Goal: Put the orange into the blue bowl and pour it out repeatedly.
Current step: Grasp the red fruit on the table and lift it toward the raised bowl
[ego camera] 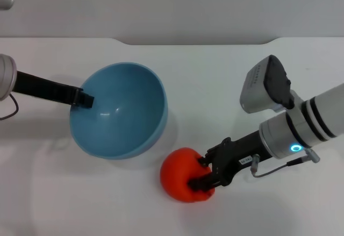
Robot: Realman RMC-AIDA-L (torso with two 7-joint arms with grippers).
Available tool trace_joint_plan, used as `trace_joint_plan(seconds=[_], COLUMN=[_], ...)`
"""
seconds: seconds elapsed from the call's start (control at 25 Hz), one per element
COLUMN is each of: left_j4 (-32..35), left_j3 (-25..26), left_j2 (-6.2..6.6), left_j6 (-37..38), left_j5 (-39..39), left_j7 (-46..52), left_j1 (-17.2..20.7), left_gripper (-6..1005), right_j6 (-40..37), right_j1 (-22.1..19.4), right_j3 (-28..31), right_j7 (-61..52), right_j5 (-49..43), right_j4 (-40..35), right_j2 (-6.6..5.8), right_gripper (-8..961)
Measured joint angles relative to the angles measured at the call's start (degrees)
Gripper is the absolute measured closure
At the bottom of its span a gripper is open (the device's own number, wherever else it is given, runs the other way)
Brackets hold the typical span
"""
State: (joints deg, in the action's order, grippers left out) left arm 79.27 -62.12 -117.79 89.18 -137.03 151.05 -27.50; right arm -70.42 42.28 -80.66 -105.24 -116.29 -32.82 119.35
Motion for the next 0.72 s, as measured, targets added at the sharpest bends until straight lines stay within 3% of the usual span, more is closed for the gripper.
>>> trace_joint_plan(seconds=[0.28, 0.44, 0.64, 0.72], left_j4=[-0.8, -2.2, -2.8, -2.9], left_j3=[-2.0, -3.1, -4.6, -4.9], left_j2=[0.02, 0.02, 0.02, 0.02], left_j6=[-0.6, -1.1, -1.4, -1.4], left_j5=[0.0, 0.0, 0.0, 0.0], left_j7=[0.0, 0.0, 0.0, 0.0], left_j1=[-0.2, -0.3, -0.4, -0.6], left_gripper=[1000, 1001, 1001, 1001], right_j6=[1.4, 0.4, -4.8, -7.8], right_j1=[-1.4, -4.5, -9.7, -12.0], right_j3=[0.6, 3.0, 8.6, 11.3], right_j7=[-0.5, -0.4, -0.1, -0.1], right_j5=[3.0, 6.8, 7.1, 7.1], right_j4=[-0.4, -2.3, -8.2, -11.6], right_j2=[-0.34, -0.78, -0.93, -1.06], right_gripper=[448, 521, 758, 798])
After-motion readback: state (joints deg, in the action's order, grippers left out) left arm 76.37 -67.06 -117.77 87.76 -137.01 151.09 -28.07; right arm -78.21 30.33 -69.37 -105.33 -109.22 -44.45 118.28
